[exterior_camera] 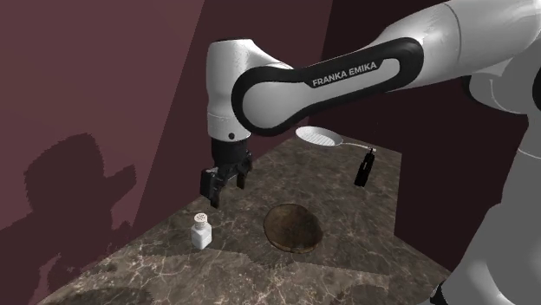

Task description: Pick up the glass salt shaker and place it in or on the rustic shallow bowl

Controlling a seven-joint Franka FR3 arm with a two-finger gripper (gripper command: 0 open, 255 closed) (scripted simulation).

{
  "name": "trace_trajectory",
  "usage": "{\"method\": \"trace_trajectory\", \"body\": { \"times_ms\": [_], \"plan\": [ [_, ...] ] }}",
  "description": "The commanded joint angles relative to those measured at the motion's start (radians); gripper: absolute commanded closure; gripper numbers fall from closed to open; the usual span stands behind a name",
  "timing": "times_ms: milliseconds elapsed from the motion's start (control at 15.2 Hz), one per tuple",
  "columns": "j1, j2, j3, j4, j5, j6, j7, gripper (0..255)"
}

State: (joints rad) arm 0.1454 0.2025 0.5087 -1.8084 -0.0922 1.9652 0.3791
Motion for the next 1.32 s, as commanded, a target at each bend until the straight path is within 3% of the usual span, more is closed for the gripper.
{"method": "trace_trajectory", "body": {
  "times_ms": [0, 264, 792, 1254],
  "plan": [
    [0.030, 0.090, 0.000, 0.080, -0.048, 0.001, 0.036, 0],
    [0.105, 0.253, -0.013, 0.251, -0.123, -0.021, 0.088, 0],
    [0.108, 0.284, -0.024, 0.193, -0.141, 0.065, 0.100, 0],
    [0.108, 0.284, -0.024, 0.193, -0.141, 0.065, 0.100, 0]
  ]
}}
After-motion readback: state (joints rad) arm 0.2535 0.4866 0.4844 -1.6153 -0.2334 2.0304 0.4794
